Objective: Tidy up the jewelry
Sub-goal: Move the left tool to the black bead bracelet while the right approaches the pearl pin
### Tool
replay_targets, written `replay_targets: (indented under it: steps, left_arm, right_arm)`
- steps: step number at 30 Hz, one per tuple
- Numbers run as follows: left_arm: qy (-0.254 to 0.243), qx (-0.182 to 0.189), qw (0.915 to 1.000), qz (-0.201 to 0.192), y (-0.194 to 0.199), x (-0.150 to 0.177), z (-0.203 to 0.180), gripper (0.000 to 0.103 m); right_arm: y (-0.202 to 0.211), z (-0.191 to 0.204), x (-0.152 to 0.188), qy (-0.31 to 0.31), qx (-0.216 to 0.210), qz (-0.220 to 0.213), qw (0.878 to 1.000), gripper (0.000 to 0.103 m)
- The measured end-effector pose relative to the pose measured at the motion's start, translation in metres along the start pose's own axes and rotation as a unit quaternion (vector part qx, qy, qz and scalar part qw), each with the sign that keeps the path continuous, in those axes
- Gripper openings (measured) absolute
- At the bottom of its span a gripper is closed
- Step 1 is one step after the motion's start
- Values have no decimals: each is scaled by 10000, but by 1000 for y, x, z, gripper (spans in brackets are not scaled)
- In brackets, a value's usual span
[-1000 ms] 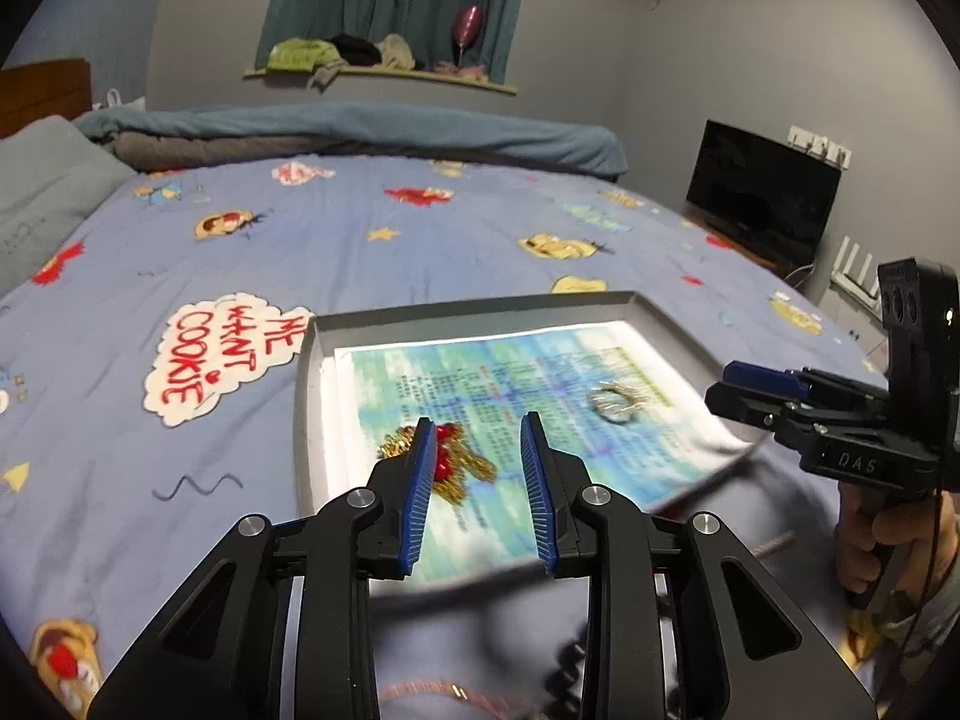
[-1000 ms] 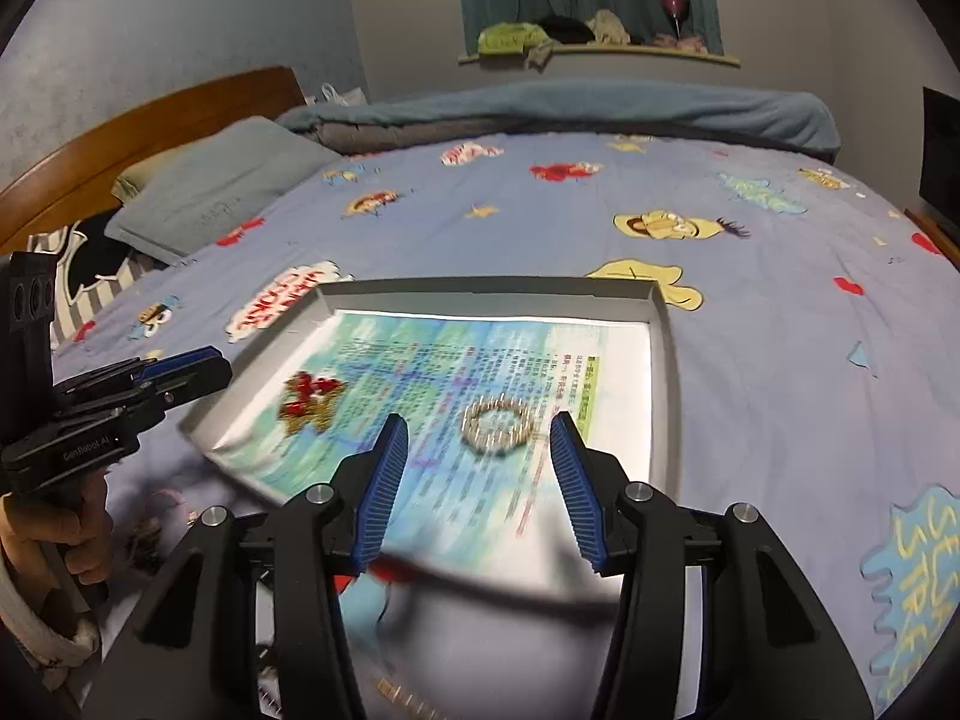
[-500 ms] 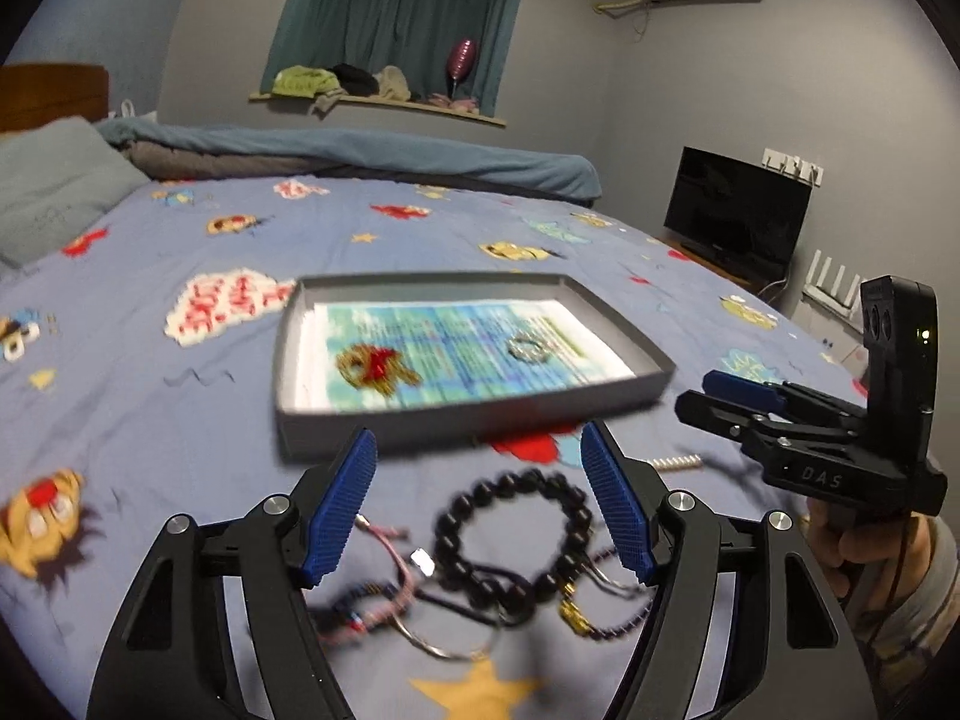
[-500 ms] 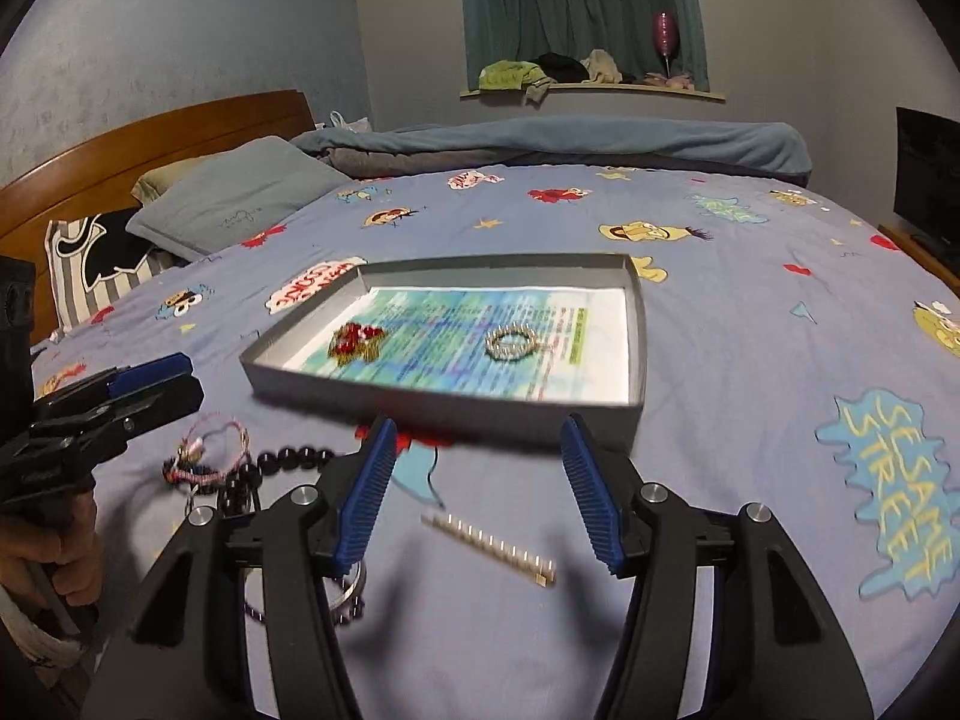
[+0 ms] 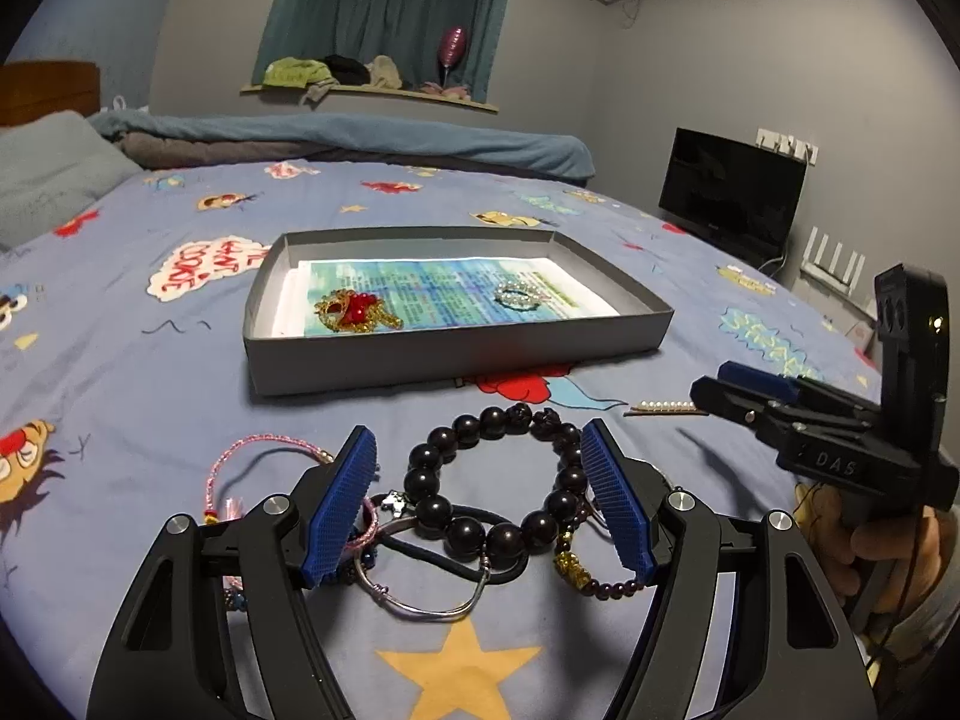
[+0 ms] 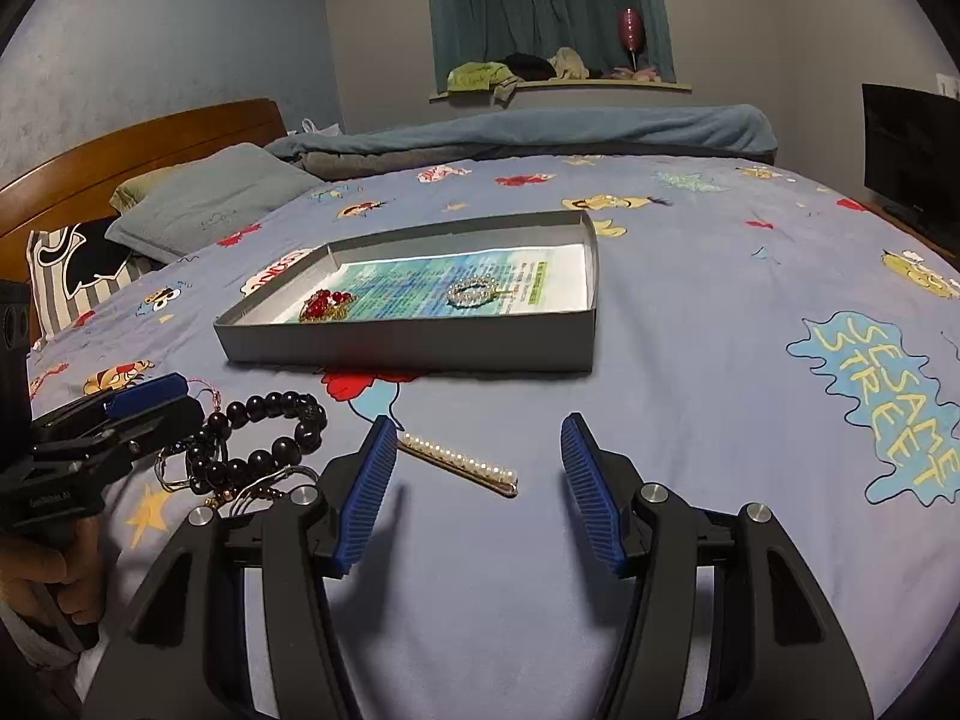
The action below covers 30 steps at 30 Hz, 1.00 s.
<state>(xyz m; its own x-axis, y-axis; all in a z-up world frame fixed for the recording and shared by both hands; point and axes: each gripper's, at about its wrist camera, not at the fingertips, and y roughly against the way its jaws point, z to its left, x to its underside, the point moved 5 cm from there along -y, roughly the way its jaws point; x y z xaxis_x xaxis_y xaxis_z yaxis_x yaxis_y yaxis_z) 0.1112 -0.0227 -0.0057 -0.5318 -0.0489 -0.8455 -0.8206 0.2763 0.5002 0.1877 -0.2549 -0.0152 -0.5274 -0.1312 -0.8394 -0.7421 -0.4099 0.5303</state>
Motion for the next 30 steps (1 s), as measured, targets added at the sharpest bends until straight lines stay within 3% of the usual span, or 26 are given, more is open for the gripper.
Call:
replay_targets:
  steps: [18,24,30]
  left_arm:
    - [9,-4,9996,275,-9,3,-1,67]
    - [-47,-79,9996,282,-12,-13,0,55]
    - [-4,-154,9979,625,-34,-22,12,51]
  right_arm:
    - [-4,0,3,-10,58,106,9999,57]
    - [-10,0,4,-7,109,244,9996,57]
    - [-18,-1,7,-5,203,455,9988,57]
